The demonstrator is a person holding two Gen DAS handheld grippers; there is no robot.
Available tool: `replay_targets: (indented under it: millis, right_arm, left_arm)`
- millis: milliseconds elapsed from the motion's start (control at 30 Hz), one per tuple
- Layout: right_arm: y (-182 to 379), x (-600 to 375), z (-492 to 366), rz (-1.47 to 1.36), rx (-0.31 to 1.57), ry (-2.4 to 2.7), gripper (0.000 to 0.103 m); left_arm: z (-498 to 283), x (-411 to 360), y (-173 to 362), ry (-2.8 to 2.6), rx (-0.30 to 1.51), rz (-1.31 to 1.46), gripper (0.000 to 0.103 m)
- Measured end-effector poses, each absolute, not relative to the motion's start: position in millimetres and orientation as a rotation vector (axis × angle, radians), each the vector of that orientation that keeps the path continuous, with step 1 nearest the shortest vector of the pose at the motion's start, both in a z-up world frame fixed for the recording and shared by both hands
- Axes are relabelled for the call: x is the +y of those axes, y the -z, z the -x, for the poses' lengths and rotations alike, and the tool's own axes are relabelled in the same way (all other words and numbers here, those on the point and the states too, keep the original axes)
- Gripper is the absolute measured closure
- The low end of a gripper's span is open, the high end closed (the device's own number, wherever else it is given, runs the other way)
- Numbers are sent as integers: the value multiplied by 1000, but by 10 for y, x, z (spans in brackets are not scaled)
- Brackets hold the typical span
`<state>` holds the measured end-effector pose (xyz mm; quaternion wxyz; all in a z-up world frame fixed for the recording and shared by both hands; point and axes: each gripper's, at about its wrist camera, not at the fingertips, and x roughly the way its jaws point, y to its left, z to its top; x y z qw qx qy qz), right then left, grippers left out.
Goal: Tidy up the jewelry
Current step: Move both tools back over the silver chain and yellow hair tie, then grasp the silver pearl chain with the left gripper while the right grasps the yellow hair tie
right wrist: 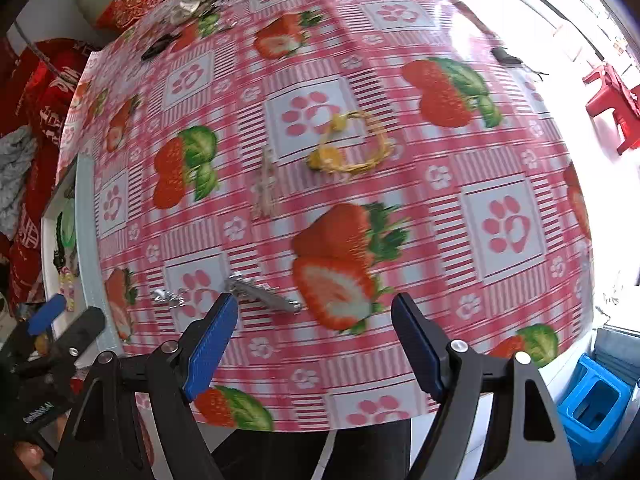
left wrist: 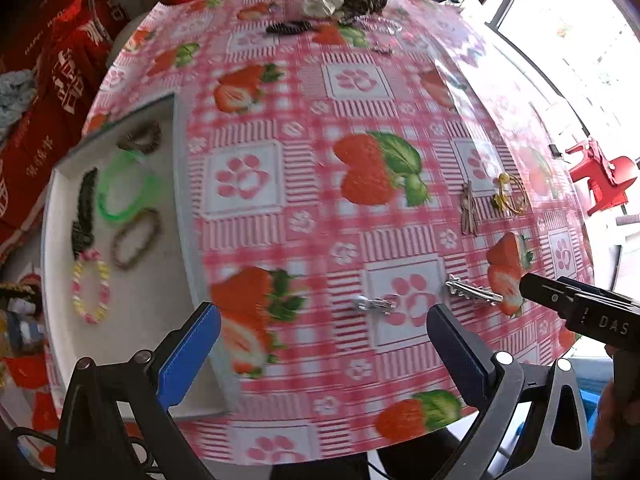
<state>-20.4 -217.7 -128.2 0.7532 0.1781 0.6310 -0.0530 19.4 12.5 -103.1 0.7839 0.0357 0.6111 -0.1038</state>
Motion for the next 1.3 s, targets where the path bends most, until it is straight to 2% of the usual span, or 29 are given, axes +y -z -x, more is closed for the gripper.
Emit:
replay_targets:
  millis: [600, 667, 900, 967, 1033, 1100, 1233, 1300]
  right_arm:
    - [1411, -2635, -210, -317, 1359, 93, 21]
    - [1432, -2681, -261, -315, 1354, 107, 21]
    - [1502, -2783, -447, -281, 1333, 139, 21]
    - [1532, -2781, -497, -257, 1331, 138, 21]
    - [1560, -2762, -537, -237, 1332, 134, 22]
    - [1583, -2713, -579, -208, 1331, 129, 29]
    - [1591, -2622, -620, -158, 1320, 117, 32]
    - [1578, -2604, -627, -157, 1315, 108, 40]
  left_arm:
    - [-138, -137, 1412, 143, 1333, -89, 0]
    - [-154, -156, 1455, 135, 1338, -104, 7]
    - [-176, -173, 1548, 135, 1339, -107, 7]
    - [-188, -189, 1583, 139, 1348, -107, 19]
    - [-223, -192, 1629, 137, 1364, -104, 19]
    - [-226, -197, 1653, 138, 1368, -101, 19]
    - [-235, -200, 1682, 142, 1368, -99, 19]
    - [-236, -211, 1684, 145, 1364, -97, 19]
